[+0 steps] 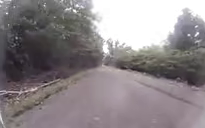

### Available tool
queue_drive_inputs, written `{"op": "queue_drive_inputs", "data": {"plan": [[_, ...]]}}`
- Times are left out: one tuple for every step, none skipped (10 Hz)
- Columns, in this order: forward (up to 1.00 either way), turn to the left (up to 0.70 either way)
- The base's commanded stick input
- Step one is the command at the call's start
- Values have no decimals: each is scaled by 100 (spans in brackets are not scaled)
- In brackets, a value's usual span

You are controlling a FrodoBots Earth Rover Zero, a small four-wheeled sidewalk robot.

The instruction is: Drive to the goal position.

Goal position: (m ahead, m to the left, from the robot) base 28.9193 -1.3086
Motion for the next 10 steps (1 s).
{"op": "queue_drive_inputs", "data": {"plan": [[70,0],[70,0],[70,0],[70,0],[70,0],[70,0],[70,0],[70,0],[70,0],[70,0]]}}
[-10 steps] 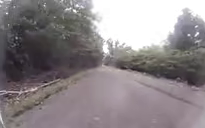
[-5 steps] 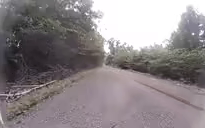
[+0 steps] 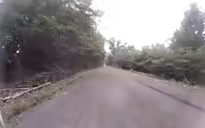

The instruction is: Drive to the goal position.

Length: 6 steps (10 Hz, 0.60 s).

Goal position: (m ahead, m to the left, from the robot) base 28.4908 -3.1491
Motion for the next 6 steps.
{"op": "queue_drive_inputs", "data": {"plan": [[70,0],[70,0],[70,0],[70,0],[70,0],[70,0]]}}
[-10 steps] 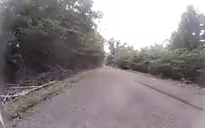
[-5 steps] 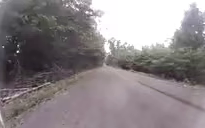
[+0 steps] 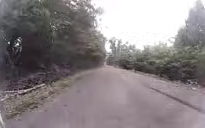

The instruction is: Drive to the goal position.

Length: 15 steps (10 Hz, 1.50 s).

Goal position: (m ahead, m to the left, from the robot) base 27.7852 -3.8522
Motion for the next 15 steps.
{"op": "queue_drive_inputs", "data": {"plan": [[70,0],[70,0],[70,0],[70,0],[70,0],[70,0],[70,0],[70,0],[70,0],[70,0],[70,0],[70,0],[70,0],[70,0],[70,0]]}}
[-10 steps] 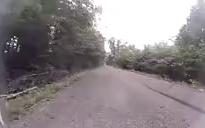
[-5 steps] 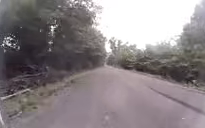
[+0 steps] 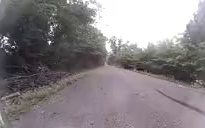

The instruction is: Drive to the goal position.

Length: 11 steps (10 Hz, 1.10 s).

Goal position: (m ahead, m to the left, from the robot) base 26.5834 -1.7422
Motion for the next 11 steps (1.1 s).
{"op": "queue_drive_inputs", "data": {"plan": [[70,0],[70,0],[70,0],[70,0],[70,0],[70,0],[70,0],[70,-26],[70,-21],[70,-15],[70,-9]]}}
